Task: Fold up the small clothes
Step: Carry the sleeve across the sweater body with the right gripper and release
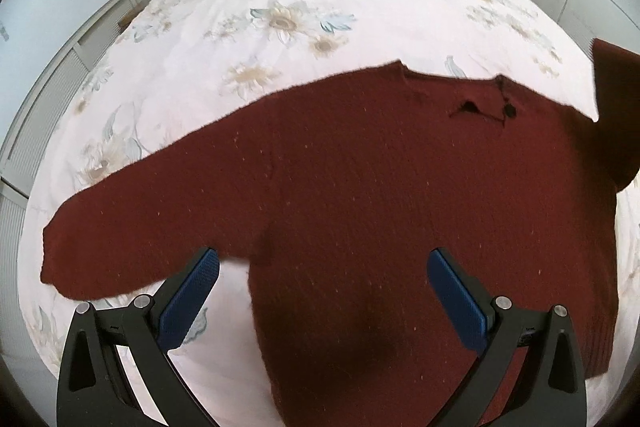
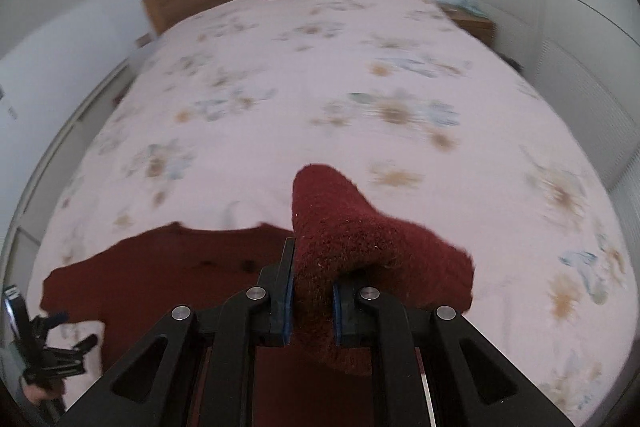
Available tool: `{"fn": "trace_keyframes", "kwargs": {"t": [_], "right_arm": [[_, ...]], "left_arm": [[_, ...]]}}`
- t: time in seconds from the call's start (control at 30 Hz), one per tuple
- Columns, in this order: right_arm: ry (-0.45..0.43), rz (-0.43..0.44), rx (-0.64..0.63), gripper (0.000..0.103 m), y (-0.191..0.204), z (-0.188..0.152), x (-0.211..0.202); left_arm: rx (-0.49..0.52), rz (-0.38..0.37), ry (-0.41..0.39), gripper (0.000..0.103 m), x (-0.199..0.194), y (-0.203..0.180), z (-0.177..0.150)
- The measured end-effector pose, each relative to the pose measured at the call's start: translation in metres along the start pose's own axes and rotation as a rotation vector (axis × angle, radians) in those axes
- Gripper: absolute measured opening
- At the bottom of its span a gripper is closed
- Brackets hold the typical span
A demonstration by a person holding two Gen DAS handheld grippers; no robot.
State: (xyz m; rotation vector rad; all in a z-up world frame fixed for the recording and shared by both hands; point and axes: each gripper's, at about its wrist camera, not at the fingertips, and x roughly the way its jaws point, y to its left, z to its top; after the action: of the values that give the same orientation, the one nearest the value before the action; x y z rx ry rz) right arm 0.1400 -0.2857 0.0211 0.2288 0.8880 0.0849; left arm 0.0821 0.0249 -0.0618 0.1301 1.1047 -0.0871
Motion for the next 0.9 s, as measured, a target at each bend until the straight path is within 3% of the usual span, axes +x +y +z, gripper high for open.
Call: {"fn": "trace_keyframes", "kwargs": {"t": [0.2, 0.37, 0.57, 0.67, 0.8, 0.9], "right_arm": [[0.123, 0.037, -0.059, 0.014, 0.054, -0.018, 0.058], [0.266, 0.038, -0.050, 0.014, 0.067, -0.062, 0.112], [0.346, 0.039, -0.071, 0.019, 0.077, -0.094, 0.139], [0.365, 0.018, -0.090, 0.039, 0.080, -0.102, 0.144], [0.353, -0.007, -0.101, 0.075, 0.079, -0.103, 0.137], [0.327, -0.043, -0.135, 0.082, 0.075, -0.104, 0.125]], "left_arm": [[-0.015, 0.003, -0.011, 0.102, 0.006, 0.009, 0.004], [-0.051, -0.002, 0.048, 0.102, 0.032, 0.021, 0.001], [-0.079, -0.013, 0.106, 0.102, 0.051, 0.030, -0.009], [-0.070, -0.014, 0.119, 0.102, 0.052, 0.030, -0.011], [-0.058, -0.013, 0.114, 0.102, 0.050, 0.029, -0.012], [-0.043, -0.013, 0.108, 0.102, 0.046, 0.026, -0.010]]}}
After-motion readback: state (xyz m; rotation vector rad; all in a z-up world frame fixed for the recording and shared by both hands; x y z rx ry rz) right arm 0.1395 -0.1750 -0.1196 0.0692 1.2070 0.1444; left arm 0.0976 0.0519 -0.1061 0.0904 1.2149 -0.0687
